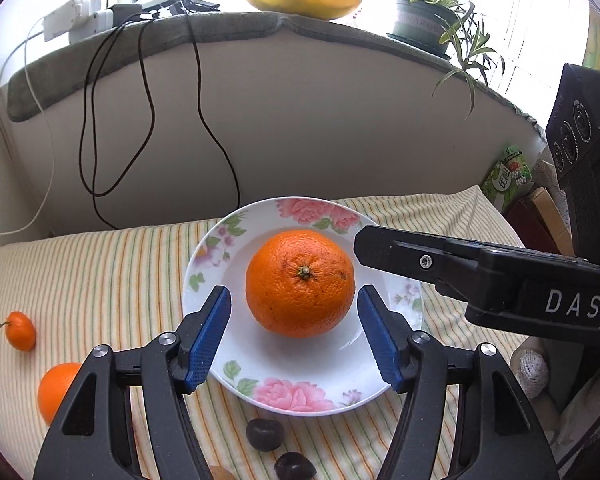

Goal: Organize fruits
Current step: 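Open the right tool and withdraw it from the plate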

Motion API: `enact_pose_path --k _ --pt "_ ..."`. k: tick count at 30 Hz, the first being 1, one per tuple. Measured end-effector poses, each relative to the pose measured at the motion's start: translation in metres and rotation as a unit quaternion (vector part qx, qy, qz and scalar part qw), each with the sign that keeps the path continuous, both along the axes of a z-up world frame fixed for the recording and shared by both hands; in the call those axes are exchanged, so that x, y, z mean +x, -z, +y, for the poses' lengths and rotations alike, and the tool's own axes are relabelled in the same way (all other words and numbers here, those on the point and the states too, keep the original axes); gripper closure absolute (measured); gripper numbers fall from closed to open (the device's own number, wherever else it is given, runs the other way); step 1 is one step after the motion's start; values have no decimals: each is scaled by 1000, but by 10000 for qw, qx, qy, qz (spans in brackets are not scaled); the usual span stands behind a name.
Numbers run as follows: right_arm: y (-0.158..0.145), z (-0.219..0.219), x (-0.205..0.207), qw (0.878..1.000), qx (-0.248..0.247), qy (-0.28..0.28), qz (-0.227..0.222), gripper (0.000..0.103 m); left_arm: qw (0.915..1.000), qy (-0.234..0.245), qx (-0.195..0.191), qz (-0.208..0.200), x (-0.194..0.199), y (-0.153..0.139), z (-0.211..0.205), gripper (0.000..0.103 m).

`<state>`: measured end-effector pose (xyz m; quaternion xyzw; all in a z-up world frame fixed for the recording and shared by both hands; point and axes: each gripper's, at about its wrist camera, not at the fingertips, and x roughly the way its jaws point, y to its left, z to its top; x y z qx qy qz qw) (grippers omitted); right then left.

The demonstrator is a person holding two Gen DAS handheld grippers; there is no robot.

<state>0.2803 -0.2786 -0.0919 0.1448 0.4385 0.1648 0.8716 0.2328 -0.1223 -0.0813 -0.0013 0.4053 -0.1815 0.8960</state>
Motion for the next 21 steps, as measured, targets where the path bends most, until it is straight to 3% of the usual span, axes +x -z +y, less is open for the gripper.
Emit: enact_pose_path --k 12,17,21 --pt "-38 17 -69 9920 -701 -157 -1041 38 9990 -113 -75 -414 -48 -25 38 38" --pt "-48 27 -101 9869 -729 -348 -1395 19 9978 -212 -100 -618 -76 -31 71 38" --pt "-53 37 -118 9819 -979 -434 -1560 17 9970 -417 -129 -635 -94 -27 99 38"
